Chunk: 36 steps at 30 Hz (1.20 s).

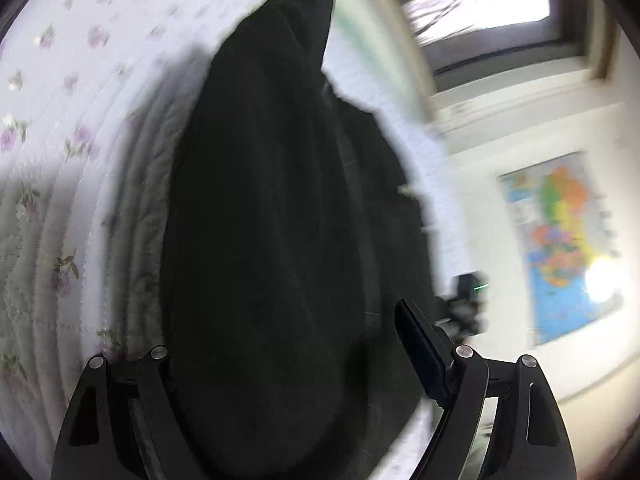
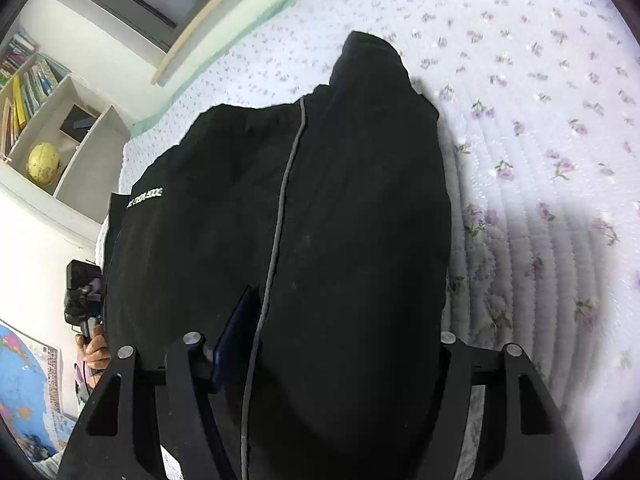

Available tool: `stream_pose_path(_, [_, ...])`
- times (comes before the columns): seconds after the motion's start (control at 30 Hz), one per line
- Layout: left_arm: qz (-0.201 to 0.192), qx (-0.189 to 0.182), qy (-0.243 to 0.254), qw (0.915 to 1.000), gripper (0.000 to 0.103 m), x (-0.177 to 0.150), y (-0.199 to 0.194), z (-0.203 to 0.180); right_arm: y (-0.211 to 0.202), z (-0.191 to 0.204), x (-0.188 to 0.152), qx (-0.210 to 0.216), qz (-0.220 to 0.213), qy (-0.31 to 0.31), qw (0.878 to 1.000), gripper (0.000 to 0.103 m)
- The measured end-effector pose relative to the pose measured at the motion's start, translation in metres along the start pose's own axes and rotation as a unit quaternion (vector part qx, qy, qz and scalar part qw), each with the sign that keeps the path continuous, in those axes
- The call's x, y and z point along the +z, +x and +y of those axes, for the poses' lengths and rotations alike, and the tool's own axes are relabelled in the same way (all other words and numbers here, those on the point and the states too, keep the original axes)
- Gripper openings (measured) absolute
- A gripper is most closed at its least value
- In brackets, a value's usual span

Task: Fold large clothes

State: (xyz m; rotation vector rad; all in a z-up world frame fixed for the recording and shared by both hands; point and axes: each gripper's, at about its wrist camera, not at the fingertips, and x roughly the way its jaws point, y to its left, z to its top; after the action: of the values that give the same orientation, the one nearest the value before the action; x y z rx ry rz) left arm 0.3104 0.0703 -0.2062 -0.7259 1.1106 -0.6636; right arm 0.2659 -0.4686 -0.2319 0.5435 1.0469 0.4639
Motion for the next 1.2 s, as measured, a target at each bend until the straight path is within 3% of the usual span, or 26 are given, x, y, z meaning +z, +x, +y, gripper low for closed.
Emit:
stream_pose_path(0.03, [0.011, 0.017, -0.002, 0.9998, 0.085, 0.001, 0.01, -0.001, 0.009, -0.001, 0.003, 0.007, 0.012, 0.01, 1.0, 0.086])
stream_pose_path(0.13, [-0.002, 0.037, 0.004, 0.9993, 0.084, 0.001, 0.012, -0.016, 0.019, 0.009, 0.007, -0.004, 0.014, 0.006, 1.0, 0.087])
stream_pose_path(0.2, [-0.02, 0.059, 0.027, 0.9977, 0.064, -0.009, 0.005, -0.031, 0.008, 0.02, -0.001, -0.017, -0.009, -0.018, 1.0, 0.073])
stream_pose_path(0.27, [-0.043, 0.064, 0.054, 0.9955, 0.05, -0.02, -0.011, -0.051, -0.009, 0.031, -0.01, -0.016, -0.037, -0.041, 0.998, 0.051])
stream_pose_path(0.3, [-0.052, 0.061, 0.061, 0.9949, 0.047, -0.025, -0.017, -0.059, -0.019, 0.038, -0.015, -0.014, -0.05, -0.048, 0.997, 0.049])
stream_pose_path(0.47, [-0.099, 0.056, 0.111, 0.9873, 0.045, -0.068, -0.059, -0.128, -0.064, 0.091, -0.054, 0.002, -0.081, -0.082, 0.993, 0.041])
stream_pose_path(0.57, [-0.105, 0.05, 0.126, 0.9852, 0.045, -0.101, -0.088, -0.161, -0.095, 0.13, -0.089, -0.007, -0.091, -0.101, 0.991, 0.041])
stream_pose_path(0.73, [-0.112, 0.043, 0.135, 0.9835, 0.045, -0.159, -0.127, -0.181, -0.128, 0.163, -0.132, -0.015, -0.089, -0.117, 0.989, 0.041])
stream_pose_path(0.9, [-0.096, 0.05, 0.114, 0.9876, 0.046, -0.199, -0.131, -0.16, -0.123, 0.166, -0.157, -0.032, -0.057, -0.105, 0.992, 0.041])
stream_pose_path(1.03, [-0.1, 0.085, 0.063, 0.9893, 0.049, -0.218, -0.114, -0.121, -0.087, 0.15, -0.157, -0.066, -0.036, -0.083, 0.994, 0.041])
stream_pose_path(1.1, [-0.103, 0.072, 0.036, 0.9914, 0.056, -0.223, -0.114, -0.095, -0.074, 0.133, -0.154, -0.082, -0.03, -0.066, 0.994, 0.045])
stream_pose_path(1.2, [-0.087, 0.048, -0.037, 0.9944, 0.065, -0.227, -0.113, -0.043, -0.066, 0.099, -0.158, -0.072, -0.012, -0.013, 0.997, 0.055])
